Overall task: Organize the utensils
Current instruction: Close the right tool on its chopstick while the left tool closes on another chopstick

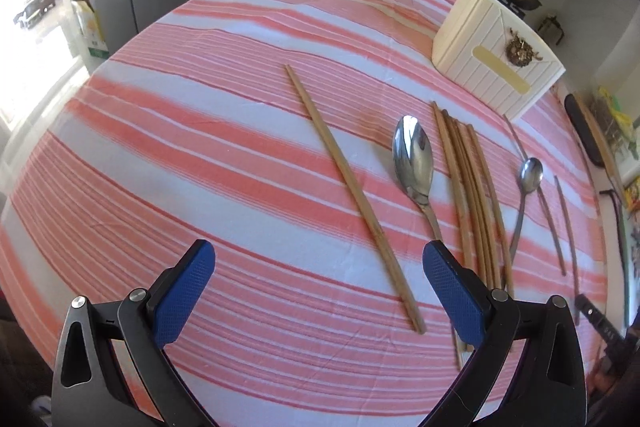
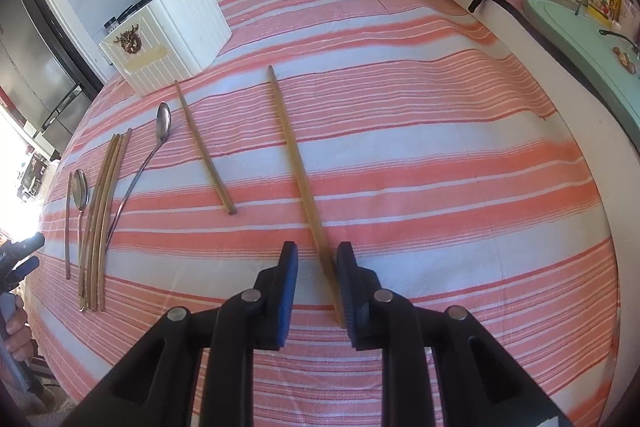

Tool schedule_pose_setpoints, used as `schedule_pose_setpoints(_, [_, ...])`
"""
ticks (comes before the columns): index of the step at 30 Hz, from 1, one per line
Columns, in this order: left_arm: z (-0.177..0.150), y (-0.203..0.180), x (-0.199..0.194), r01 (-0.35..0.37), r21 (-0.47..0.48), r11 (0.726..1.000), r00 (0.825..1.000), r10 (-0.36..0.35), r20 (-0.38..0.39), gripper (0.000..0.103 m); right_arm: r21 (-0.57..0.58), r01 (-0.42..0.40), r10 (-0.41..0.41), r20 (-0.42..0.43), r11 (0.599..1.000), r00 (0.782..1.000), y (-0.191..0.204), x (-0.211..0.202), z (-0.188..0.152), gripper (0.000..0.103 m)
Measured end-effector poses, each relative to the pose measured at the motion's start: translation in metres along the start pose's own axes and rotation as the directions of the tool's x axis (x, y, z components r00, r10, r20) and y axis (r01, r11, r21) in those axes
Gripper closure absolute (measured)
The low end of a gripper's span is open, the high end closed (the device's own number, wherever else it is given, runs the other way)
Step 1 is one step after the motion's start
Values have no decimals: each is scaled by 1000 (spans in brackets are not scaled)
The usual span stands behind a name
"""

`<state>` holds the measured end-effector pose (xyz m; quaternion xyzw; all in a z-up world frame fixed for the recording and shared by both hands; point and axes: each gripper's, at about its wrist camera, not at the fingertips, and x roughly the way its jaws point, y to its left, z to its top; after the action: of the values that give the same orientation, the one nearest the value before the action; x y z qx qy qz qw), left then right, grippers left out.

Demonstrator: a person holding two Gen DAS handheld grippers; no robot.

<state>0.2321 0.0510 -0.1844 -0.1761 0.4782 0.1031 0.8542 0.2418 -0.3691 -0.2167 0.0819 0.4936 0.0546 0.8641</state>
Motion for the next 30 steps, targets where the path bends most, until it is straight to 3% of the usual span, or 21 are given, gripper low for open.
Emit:
schedule_pose_setpoints(3, [-2,-17,14,-72,53,996,997,71,21,0,-21,11,-11,9,1000,1000,0,-2,0,82])
schedule_pose_setpoints(6, [-8,-26,32,-175,134,975,984,176,6,0,-53,21,-21,16,998,1000,0,-4,-1,82])
schedule_pose_setpoints(11, [-7,-7,25,-191,213,958,981,192,14,0,-147,50,-49,7,988,999,-2,-11,4,81])
schedule_pose_setpoints(16, [9,23,27,-157,291,944,984,174,-34,0,-264,33,-52,-64,964,997,1,-3,13,72])
schedule_pose_setpoints(20, [30,33,43,-28,341,940,981,91,-171,0,-311,10,-48,-115,950,992,4,10,24,67])
schedule_pose_setpoints(25, [67,28,66,-13,372,928,971,101,-219,1,-327,7,-56,-142,945,988,8,23,44,66])
schedule_pose_setpoints(28, [91,19,78,-7,377,926,968,101,-230,11,-334,-7,-50,-162,942,986,13,33,59,64])
schedule_pose_setpoints(30, [106,13,84,-2,376,926,966,99,-238,26,-346,-11,-52,-172,938,984,18,40,70,64])
